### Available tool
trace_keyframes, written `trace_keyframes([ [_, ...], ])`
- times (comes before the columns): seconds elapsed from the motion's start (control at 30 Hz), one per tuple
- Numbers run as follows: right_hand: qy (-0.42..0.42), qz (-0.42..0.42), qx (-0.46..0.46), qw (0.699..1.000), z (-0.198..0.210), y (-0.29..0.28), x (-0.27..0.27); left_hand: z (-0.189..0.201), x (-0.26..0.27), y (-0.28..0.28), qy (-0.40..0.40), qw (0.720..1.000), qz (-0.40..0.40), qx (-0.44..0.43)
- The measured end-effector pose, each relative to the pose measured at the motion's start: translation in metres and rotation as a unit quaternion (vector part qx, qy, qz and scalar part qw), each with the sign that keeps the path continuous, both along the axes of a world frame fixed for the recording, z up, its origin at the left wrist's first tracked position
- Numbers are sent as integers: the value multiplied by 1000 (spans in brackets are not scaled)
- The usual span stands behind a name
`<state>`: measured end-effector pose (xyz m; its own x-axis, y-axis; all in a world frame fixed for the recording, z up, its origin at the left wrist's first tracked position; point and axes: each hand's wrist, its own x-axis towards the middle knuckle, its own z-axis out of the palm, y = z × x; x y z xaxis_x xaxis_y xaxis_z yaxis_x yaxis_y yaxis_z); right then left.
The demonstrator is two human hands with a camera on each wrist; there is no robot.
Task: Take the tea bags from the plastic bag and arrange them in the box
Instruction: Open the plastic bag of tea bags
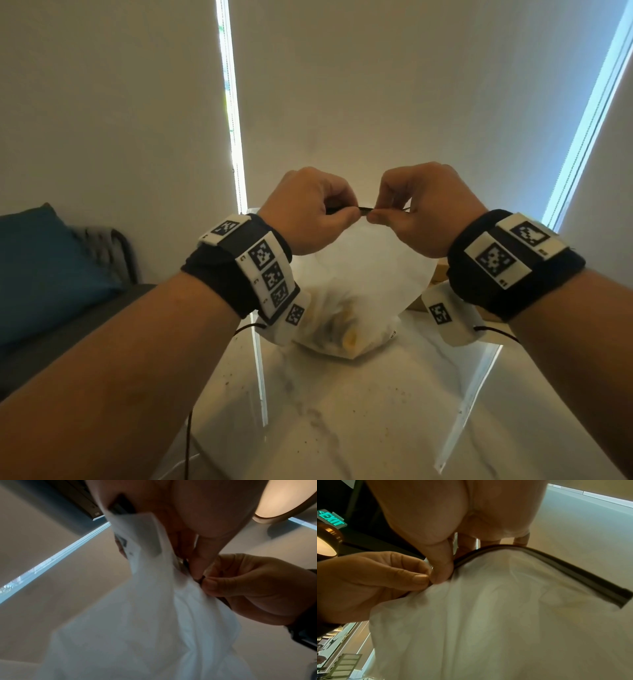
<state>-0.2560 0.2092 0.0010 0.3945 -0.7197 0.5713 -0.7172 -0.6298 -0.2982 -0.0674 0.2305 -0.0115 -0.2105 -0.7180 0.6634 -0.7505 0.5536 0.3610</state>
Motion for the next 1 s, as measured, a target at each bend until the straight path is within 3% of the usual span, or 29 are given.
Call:
trace_keyframes([
  [0.47, -50, -17, -15, 999, -6, -12, -11, 1, 54, 8, 1, 997, 79, 14],
  [0.57, -56, 15, -46, 997, -7, -9, -4, 9, 44, 7, 22, 995, 55, 79],
  [0.77, 31, 17, -109, 993, -12, 0, 7, 16, 11, 0, -5, 981, 25, 193],
  [0.87, 32, 24, -78, 996, -11, 7, 6, 13, 9, 1, 21, 986, 23, 164],
  [1.0, 70, 61, 63, 994, -8, 20, -2, 10, 9, -2, -64, 986, 124, 93],
])
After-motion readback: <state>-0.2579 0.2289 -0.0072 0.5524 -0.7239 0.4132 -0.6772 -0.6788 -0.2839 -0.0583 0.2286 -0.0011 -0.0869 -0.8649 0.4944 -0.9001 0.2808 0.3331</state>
